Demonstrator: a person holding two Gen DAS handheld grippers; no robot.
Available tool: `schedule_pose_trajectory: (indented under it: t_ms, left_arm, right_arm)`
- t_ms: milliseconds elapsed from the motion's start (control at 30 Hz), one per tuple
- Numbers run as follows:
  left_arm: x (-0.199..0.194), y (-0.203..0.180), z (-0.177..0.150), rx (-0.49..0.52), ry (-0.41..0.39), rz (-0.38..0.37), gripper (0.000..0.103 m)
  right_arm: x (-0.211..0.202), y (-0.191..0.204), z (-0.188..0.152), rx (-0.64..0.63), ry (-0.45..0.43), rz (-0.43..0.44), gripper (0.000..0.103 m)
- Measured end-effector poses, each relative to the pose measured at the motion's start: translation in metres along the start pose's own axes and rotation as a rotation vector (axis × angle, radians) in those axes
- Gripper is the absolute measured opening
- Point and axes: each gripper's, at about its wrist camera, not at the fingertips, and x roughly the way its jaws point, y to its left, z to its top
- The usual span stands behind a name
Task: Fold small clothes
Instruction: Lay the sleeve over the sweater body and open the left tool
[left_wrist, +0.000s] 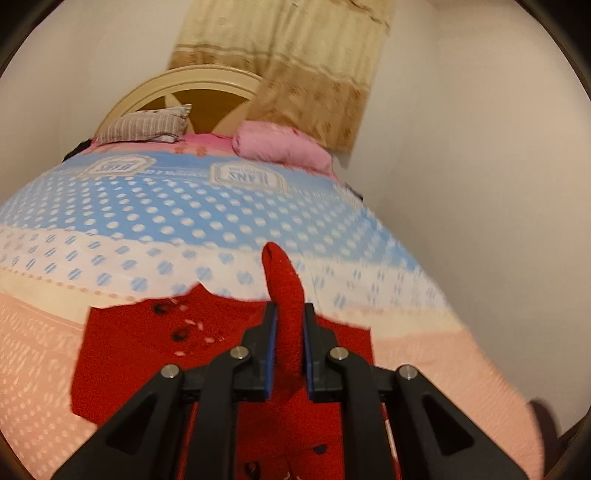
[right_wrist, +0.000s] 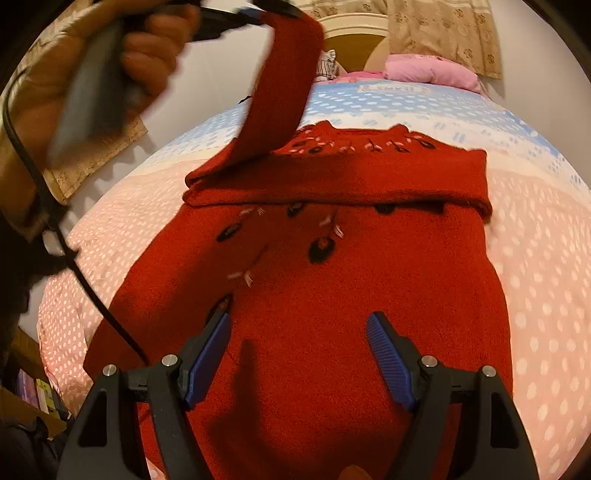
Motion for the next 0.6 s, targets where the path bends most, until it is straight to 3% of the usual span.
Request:
schedule_pose_trajectory:
  t_ms: [133,233,300,433,533,600]
  left_arm:
    - [0.037,-0.023,-0.032,0.081,0.105,0.039,0.021]
    - [0.039,-0.016,-0.046,0.091,0.163,0.023,0.024]
    - [0.027,-0.006,-0.051,0.105,0.154,0.025,0.032]
    - [-0.012,0.024,-0.061,0.133,0.049,0.082,0.067]
    - [-0.038,0.063,-0.074,0.139,0.01,0.157,0.075]
    - [-0.043,0.091,-0.085,0.143,0.035,0.236,0.078]
  right_arm:
    - [-0.002,-0.001,-0.007,-0.004,-0.021,-0.005,0.076]
    - [-0.001,-0.001,-0.011,-0.015,-0.039,-0.006,0.076]
    - [-0.001,-0.001,-0.015,-0.021,-0.051,-0.004,0.077]
    - [-0.002,-0.001,-0.015,-0.026,-0.056,0.001,0.077]
    - [-0.005,-0.003,-0.011,-0.02,-0.045,0.006,0.077]
    - [-0.012,-0.003,-0.005,-0.017,-0.048,0.007,0.077]
